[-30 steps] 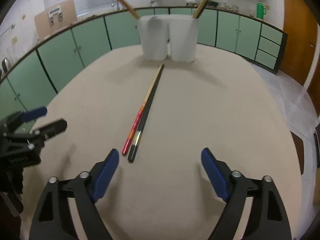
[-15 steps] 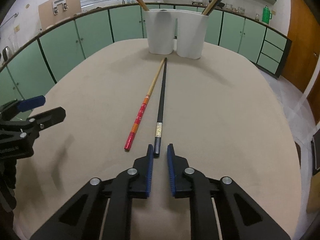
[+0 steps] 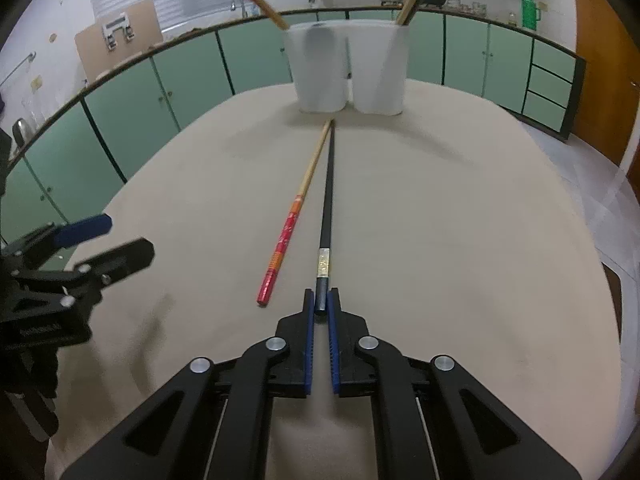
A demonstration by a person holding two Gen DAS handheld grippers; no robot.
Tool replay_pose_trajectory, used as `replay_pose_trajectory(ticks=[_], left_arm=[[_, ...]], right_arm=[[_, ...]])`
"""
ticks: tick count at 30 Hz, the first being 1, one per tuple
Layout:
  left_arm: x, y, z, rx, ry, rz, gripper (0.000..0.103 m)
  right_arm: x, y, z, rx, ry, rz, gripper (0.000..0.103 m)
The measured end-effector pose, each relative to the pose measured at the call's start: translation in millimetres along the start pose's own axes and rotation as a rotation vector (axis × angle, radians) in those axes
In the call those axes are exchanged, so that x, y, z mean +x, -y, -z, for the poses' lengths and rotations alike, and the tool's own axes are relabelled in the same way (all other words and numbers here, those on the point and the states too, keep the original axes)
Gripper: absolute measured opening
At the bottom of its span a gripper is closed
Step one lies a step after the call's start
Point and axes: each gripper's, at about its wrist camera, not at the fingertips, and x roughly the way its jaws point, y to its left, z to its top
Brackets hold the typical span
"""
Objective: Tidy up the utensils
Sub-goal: 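Grasp the black chopstick with the right tool while the left tool grasps the red one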
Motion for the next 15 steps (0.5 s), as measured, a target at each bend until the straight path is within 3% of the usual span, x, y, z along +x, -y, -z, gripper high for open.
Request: replay_pose_trajectory(ticks=[10,15], left_arm=[[14.0,49.2,0.1,0.031,-0.019,0.071,0.088],[27.1,68.1,1.2,0.036,-0.044,0.083,0.077]], right_arm=[[-27.7,39.9,10.1,0.109,0.038,0.082,0.006],[-33.4,57.2,16.2,0.148,0.037,0.09,0.006]])
